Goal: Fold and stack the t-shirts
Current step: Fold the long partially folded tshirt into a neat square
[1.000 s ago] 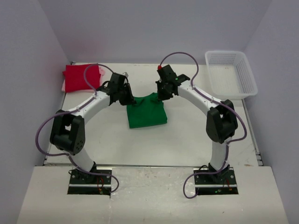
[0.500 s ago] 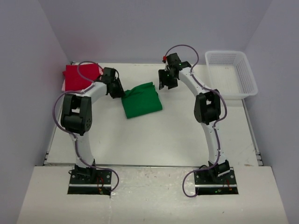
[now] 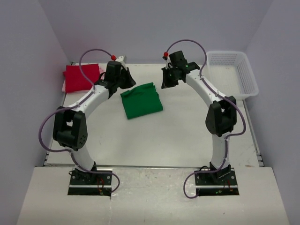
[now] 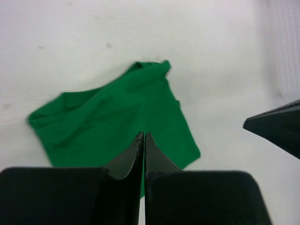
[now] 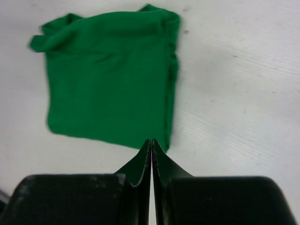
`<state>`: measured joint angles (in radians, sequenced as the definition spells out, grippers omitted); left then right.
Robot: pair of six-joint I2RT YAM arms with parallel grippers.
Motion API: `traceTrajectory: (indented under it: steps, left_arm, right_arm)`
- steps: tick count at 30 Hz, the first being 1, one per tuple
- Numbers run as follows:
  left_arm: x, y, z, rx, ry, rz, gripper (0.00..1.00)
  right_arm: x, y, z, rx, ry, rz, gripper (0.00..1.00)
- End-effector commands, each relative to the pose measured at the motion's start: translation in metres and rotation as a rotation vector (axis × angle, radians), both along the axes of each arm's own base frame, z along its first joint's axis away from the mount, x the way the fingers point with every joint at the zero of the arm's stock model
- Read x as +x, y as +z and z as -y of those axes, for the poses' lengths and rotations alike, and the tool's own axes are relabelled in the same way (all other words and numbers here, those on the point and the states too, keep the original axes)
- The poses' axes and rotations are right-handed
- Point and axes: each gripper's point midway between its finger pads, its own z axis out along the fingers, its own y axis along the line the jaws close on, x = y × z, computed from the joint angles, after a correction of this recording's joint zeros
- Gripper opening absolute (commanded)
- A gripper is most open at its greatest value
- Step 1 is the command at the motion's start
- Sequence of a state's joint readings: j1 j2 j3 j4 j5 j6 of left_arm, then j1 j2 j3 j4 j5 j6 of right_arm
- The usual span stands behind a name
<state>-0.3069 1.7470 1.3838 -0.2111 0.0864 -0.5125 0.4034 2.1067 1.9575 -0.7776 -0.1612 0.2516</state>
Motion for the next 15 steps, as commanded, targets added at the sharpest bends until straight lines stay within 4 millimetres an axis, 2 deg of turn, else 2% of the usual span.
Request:
traceTrajectory:
  steps: [1, 2, 3, 4, 5, 6, 7, 9, 10, 11, 13, 15]
  left_arm:
    - [-0.014, -0.025, 0.048, -0.203, -0.239, -0.067, 0.00]
    - [-0.021, -0.035, 0.062, -0.277, -0.316, -0.111, 0.00]
    - [-0.011, -0.027, 0.068, -0.322, -0.345, -0.041, 0.00]
    - [-0.011, -0.037, 0.070, -0.363, -0.357, -0.076, 0.00]
    - [-0.009, -0.039, 0.072, -0.377, -0.369, -0.085, 0.00]
    - [-0.005, -0.040, 0.075, -0.390, -0.384, -0.078, 0.00]
    - [0.000, -0.038, 0.076, -0.403, -0.391, -0.072, 0.00]
    - [0.004, -0.048, 0.081, -0.427, -0.418, -0.080, 0.00]
    - [0.009, -0.048, 0.080, -0.433, -0.412, -0.079, 0.00]
    - [0.010, -0.059, 0.083, -0.442, -0.425, -0.099, 0.00]
    - [0.017, -0.062, 0.084, -0.449, -0.427, -0.088, 0.00]
    - [0.020, -0.077, 0.085, -0.456, -0.434, -0.112, 0.00]
  right_arm:
    - [-0.023, 0.034, -0.033, 0.218, 0.089, -0.032, 0.00]
    - [-0.025, 0.034, -0.039, 0.258, 0.084, -0.061, 0.00]
    - [-0.026, 0.027, -0.044, 0.282, 0.092, -0.090, 0.00]
    - [-0.033, 0.026, -0.055, 0.334, 0.139, -0.132, 0.00]
    - [-0.034, 0.025, -0.059, 0.356, 0.155, -0.149, 0.00]
    - [-0.033, 0.010, -0.062, 0.358, 0.162, -0.185, 0.00]
    - [-0.035, 0.005, -0.064, 0.365, 0.167, -0.213, 0.00]
    - [-0.036, 0.000, -0.072, 0.406, 0.186, -0.253, 0.00]
    - [-0.036, -0.013, -0.075, 0.417, 0.189, -0.289, 0.00]
    - [-0.037, -0.015, -0.079, 0.437, 0.197, -0.308, 0.00]
    - [-0.040, -0.028, -0.084, 0.464, 0.208, -0.357, 0.00]
    - [-0.044, -0.035, -0.088, 0.496, 0.212, -0.405, 0.00]
